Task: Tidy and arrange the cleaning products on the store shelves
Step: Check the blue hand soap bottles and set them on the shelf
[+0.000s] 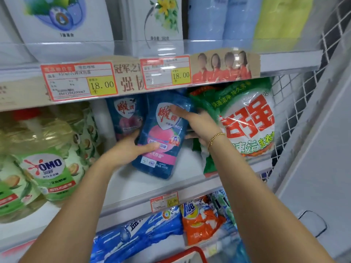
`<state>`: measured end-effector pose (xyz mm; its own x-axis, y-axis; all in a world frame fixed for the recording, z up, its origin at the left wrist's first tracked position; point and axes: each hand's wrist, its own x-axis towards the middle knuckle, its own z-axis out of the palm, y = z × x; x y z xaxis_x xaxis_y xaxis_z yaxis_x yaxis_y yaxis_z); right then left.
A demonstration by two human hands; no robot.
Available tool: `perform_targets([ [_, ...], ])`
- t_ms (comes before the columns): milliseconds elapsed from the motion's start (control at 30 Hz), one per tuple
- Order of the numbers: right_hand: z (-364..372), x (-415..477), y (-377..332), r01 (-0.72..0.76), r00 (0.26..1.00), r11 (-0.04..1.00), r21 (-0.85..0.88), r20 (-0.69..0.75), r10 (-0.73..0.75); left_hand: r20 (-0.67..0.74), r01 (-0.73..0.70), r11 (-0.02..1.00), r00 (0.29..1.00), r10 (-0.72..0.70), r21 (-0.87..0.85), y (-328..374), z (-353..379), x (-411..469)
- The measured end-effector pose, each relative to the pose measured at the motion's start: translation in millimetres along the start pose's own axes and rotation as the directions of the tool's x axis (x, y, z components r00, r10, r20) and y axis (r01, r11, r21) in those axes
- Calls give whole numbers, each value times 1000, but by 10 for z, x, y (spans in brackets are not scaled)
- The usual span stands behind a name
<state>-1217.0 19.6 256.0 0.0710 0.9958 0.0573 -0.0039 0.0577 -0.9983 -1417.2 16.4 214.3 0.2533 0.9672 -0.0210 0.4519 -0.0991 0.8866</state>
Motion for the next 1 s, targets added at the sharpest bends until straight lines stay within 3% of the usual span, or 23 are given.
perform_targets([
  [167, 495, 149, -152, 176, 963, 964, -202, 237, -126, -363, 8, 976, 928, -88, -217, -277, 140, -139],
  [333, 694, 69, 153, 256, 937, 943, -212, 294, -188, -596, -57, 980, 800, -70, -191, -406, 40, -1],
  [433, 750, -15, 441, 225, 938, 960, -168, 304, -167, -567, -143, 963, 824, -13, -229, -456, -85, 79],
  [533, 785, -53, 568, 201, 951, 976, -88, 256, -173, -479, -98, 966, 877, -29, -238, -491, -189, 69],
  [667, 783, -48, 642, 256, 961, 954, -154, 146, -234, -426, -76, 967, 904, -36, -242, -498, -216, 70],
  [767, 742, -20, 631, 247, 963, 954, -171, 153, -222, -437, -67, 973, 898, -36, -219, -479, -170, 140],
  [933, 685, -7, 555, 215, 956, 959, -184, 239, -168, -464, 10, 934, 866, -186, -357, -490, -74, 312],
  [1000, 651, -56, 537, 215, 950, 955, -202, 271, -157, -480, 1, 934, 858, -184, -357, -516, -39, 303],
])
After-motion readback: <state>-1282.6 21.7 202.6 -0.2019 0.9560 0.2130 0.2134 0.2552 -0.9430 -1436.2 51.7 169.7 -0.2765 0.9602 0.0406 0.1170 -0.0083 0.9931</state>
